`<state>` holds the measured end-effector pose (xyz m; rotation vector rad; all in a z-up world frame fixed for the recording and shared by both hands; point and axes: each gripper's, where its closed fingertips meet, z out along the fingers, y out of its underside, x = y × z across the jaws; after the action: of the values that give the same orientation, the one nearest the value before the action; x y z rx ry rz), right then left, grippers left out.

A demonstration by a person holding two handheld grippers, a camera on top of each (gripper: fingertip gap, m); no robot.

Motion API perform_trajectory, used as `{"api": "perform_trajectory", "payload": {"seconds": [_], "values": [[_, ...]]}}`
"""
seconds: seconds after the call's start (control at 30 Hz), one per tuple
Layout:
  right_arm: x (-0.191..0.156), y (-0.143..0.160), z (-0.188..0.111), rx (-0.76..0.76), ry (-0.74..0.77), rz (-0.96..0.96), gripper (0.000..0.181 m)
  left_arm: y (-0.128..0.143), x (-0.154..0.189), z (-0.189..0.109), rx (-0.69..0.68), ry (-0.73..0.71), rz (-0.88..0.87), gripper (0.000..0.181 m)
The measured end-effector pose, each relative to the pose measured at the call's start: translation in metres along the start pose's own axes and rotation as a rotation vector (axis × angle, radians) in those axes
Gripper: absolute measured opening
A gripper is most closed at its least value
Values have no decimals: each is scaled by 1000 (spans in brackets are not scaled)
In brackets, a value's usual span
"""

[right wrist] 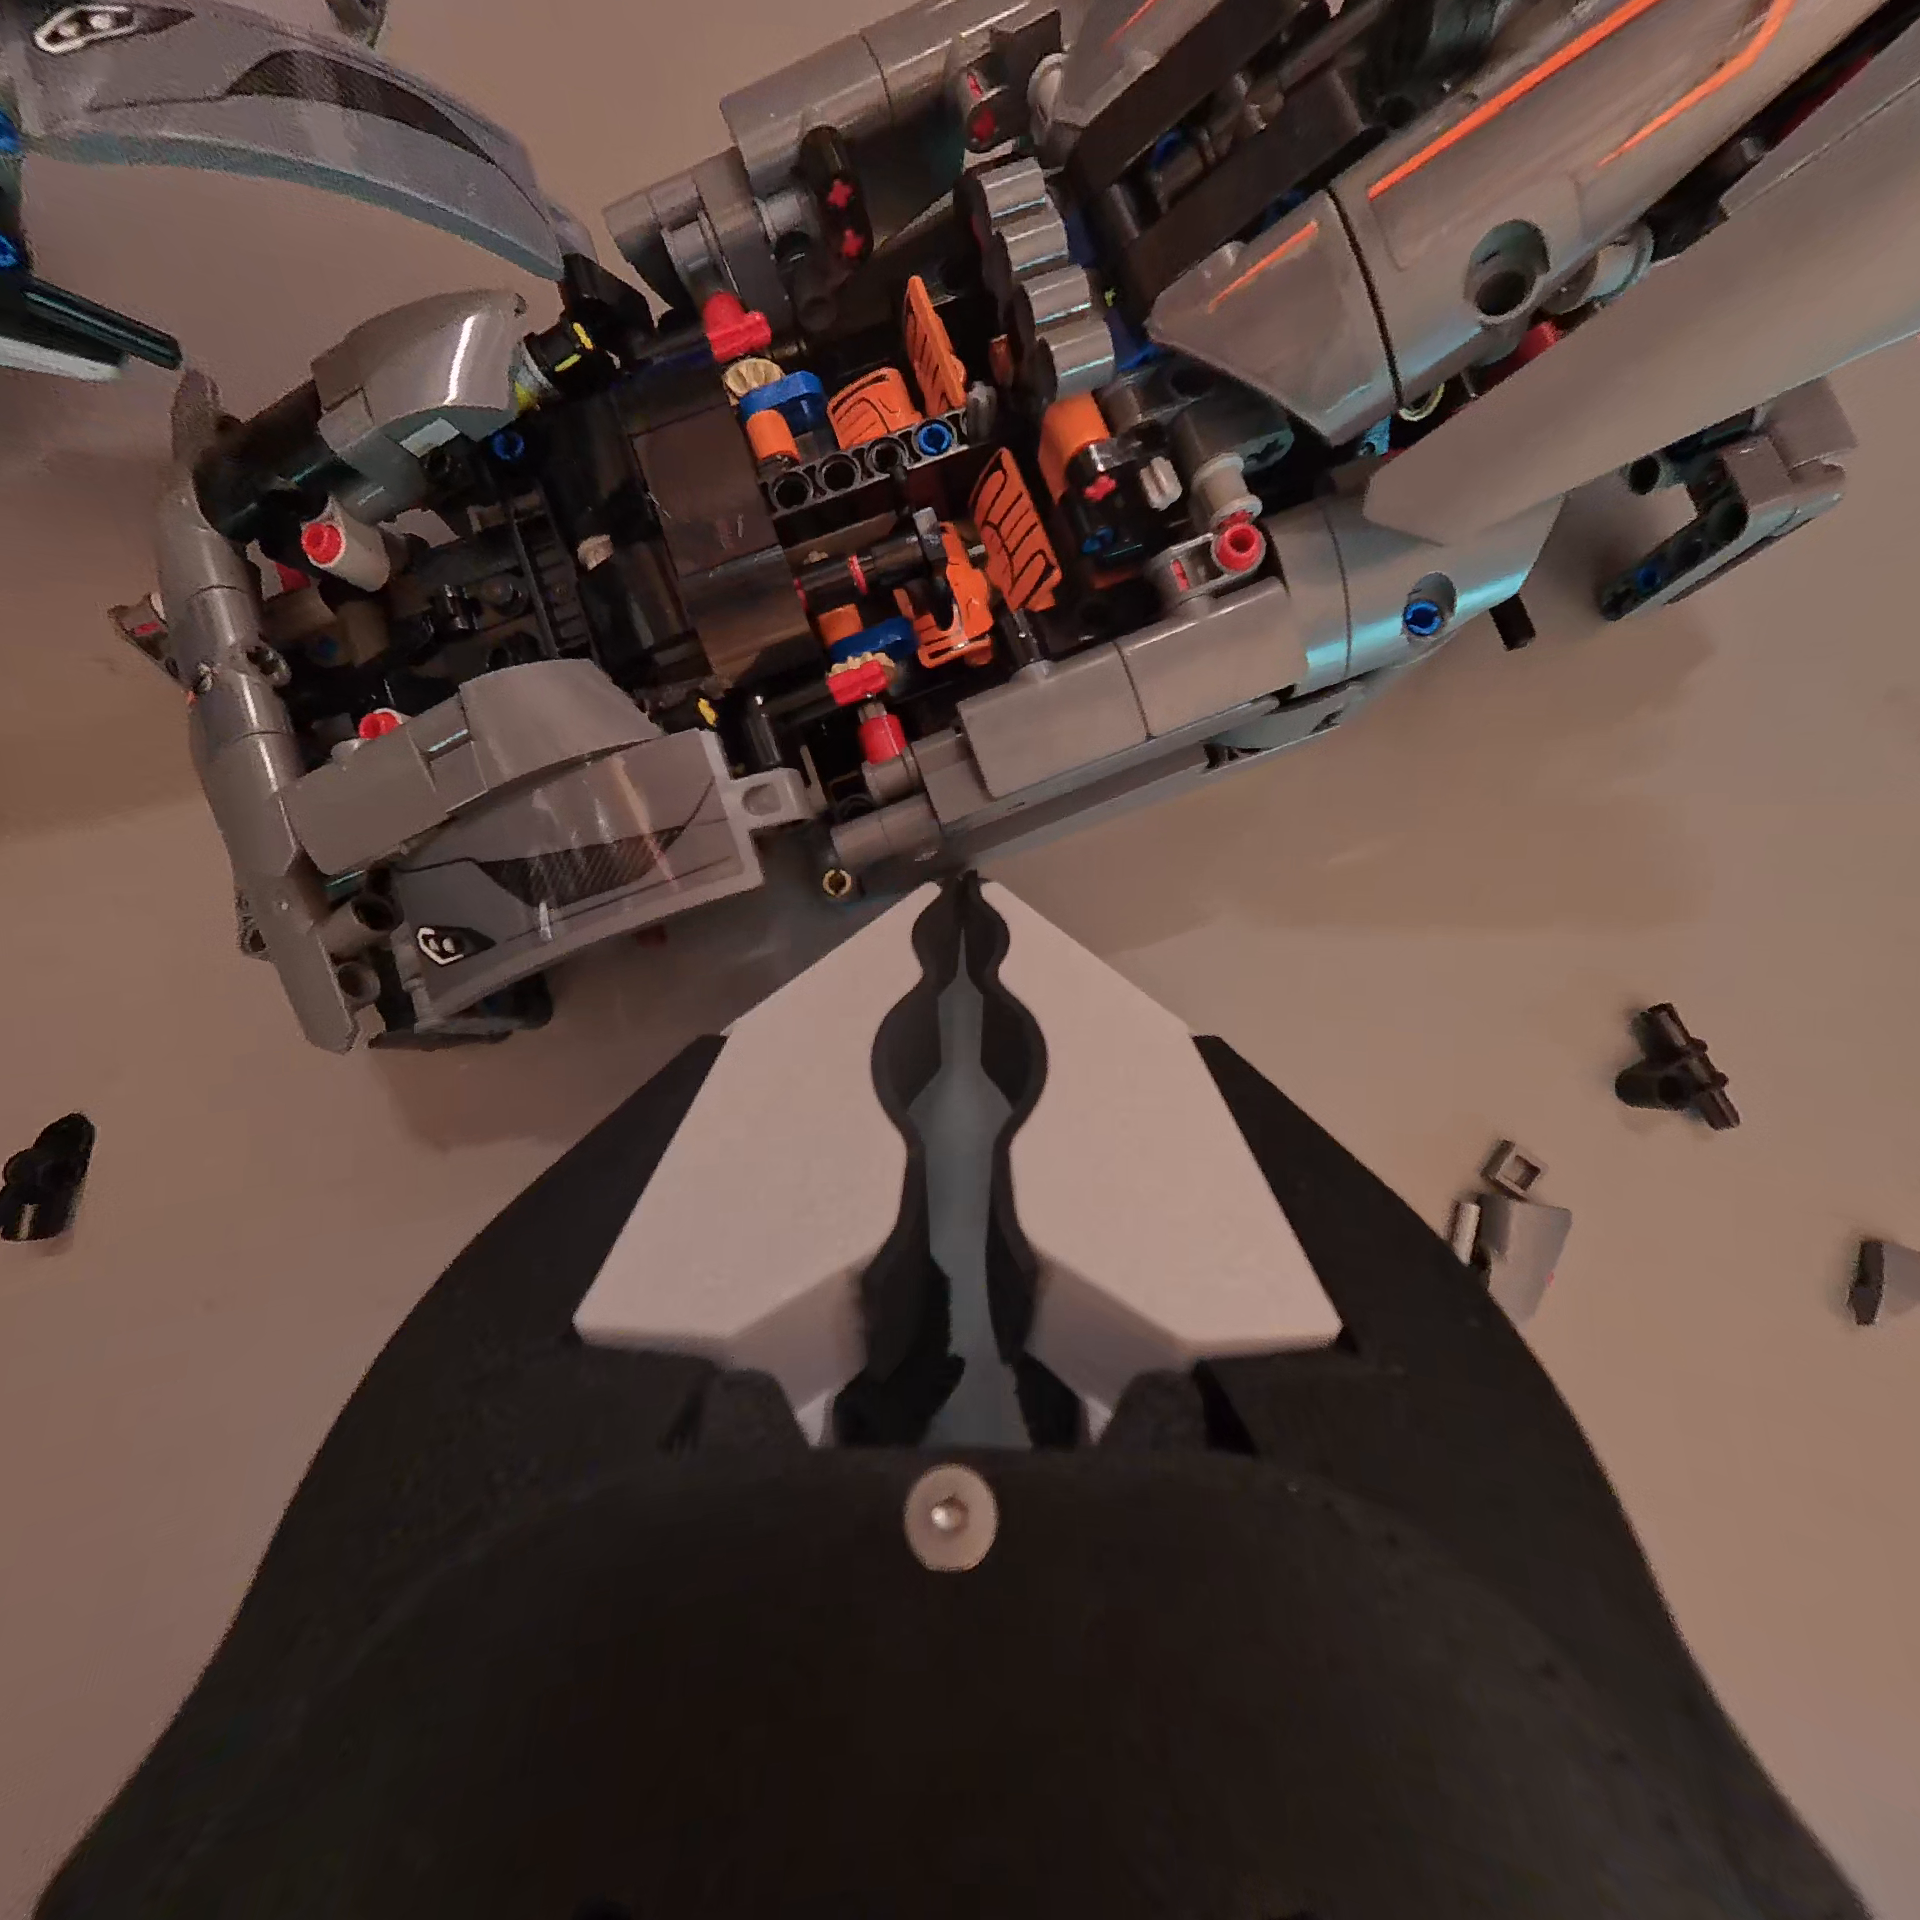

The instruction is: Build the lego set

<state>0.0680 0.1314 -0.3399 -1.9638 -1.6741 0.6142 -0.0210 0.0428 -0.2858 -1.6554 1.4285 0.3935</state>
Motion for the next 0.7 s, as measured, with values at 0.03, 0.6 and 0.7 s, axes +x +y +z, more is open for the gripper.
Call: {"api": "perform_trajectory", "payload": {"seconds": [0.03, 0.6, 0.7], "values": [[1, 0, 0, -2, 3, -1, 0, 1, 1, 1, -5, -14, 14, 39], [7, -4, -11, 54, 15, 66, 0, -6, -15, -26, 348, 517, -967, 47], [7, -6, -11, 70, 4, 78, 0, 0, -6, -8, 336, 640, -1102, 51]]}}
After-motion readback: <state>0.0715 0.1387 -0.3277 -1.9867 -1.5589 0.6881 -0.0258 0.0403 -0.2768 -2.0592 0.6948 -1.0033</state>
